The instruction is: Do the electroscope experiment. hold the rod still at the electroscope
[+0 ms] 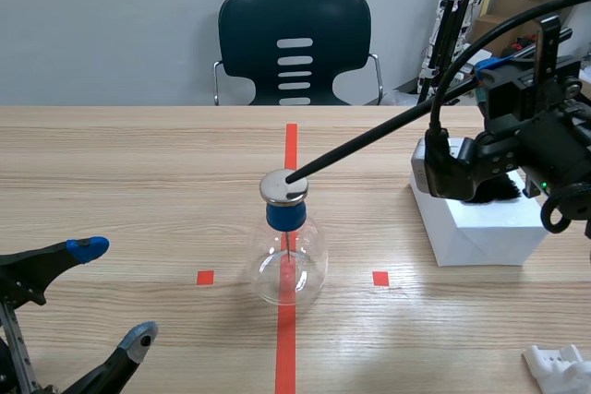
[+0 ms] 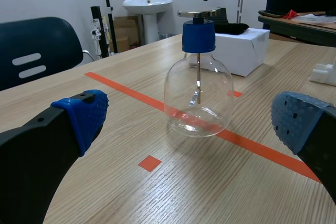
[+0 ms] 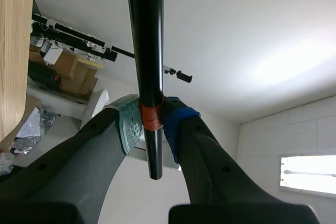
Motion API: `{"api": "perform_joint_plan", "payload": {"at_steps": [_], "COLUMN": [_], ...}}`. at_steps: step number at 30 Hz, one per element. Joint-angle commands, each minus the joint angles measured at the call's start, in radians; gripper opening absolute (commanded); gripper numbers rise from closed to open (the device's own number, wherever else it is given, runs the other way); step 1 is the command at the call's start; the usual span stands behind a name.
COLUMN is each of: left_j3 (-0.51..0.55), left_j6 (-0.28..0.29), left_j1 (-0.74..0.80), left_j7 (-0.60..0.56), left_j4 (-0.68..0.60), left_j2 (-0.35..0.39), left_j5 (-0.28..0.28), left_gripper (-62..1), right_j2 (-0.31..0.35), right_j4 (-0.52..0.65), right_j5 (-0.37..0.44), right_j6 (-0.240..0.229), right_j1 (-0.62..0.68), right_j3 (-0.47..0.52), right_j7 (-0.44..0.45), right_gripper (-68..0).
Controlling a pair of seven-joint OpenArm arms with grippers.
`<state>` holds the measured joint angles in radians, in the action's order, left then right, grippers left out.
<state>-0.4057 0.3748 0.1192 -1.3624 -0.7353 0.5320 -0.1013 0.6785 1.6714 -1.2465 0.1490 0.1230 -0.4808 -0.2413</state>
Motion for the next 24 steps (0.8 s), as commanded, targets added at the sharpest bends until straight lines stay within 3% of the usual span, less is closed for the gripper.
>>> {"api": "perform_joint_plan", "payload": {"at_steps": [1, 11, 19, 24], "left_j3": [-0.001, -0.001, -0.001, -0.001], "left_j6": [0.002, 0.003, 0.003, 0.003], "left_j1": [-0.004, -0.006, -0.006, -0.006], "left_j7": [-0.013, -0.009, -0.008, -0.008], "left_j4": [-0.012, -0.012, -0.012, -0.012], "left_j2": [0.000, 0.000, 0.000, 0.000], "left_j5": [0.006, 0.007, 0.007, 0.007], "left_gripper": [1.4, 1.4, 1.4, 1.4], "right_j2": [0.008, 0.016, 0.093, 0.114], "right_j4": [0.014, 0.028, 0.130, 0.151], "right_j5": [-0.006, 0.034, 0.209, 0.330], "right_j6": [0.015, 0.045, 0.045, 0.045], "right_j1": [-0.015, -0.014, 0.042, 0.129], "right_j3": [0.015, 0.034, 0.171, 0.335], "right_j7": [-0.008, -0.001, 0.040, 0.110], "right_gripper": [-67.1, -67.1, -67.1, -67.1]}}
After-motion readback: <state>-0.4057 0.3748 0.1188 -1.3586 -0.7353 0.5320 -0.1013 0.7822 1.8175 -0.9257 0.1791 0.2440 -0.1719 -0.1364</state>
